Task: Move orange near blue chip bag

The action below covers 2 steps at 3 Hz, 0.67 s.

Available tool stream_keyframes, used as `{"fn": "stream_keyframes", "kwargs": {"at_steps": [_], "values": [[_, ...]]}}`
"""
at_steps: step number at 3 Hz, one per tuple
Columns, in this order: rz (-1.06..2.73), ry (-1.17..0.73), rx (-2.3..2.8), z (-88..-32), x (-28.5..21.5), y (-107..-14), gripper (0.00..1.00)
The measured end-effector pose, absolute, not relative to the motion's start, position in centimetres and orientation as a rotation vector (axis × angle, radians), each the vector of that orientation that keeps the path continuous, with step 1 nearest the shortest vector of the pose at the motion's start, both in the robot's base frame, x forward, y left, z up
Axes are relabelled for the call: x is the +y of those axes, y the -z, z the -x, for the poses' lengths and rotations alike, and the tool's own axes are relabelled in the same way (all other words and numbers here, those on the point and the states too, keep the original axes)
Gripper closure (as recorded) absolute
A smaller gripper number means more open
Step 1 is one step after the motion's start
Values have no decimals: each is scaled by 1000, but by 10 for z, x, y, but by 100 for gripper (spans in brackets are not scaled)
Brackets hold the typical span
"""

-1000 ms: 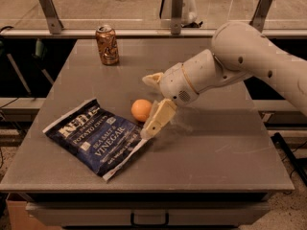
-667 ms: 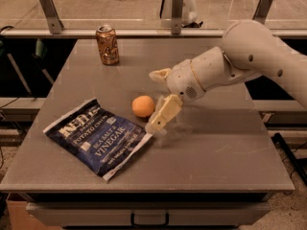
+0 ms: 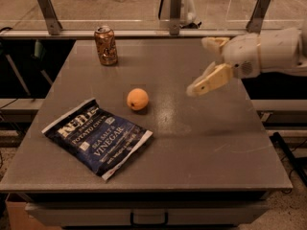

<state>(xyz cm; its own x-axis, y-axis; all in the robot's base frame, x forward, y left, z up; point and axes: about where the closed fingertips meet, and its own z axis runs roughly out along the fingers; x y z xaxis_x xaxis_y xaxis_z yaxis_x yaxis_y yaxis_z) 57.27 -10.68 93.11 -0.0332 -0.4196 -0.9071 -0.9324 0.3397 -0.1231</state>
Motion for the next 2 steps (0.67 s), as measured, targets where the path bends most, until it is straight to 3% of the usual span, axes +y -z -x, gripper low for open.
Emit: {"fn": "stream_keyframes", "kwargs": {"at_steps": [1,2], "values": [[1050,-530,1597,-579,-174,-975,0],[1022,-510,1602,-580,-184,-976,0]]}}
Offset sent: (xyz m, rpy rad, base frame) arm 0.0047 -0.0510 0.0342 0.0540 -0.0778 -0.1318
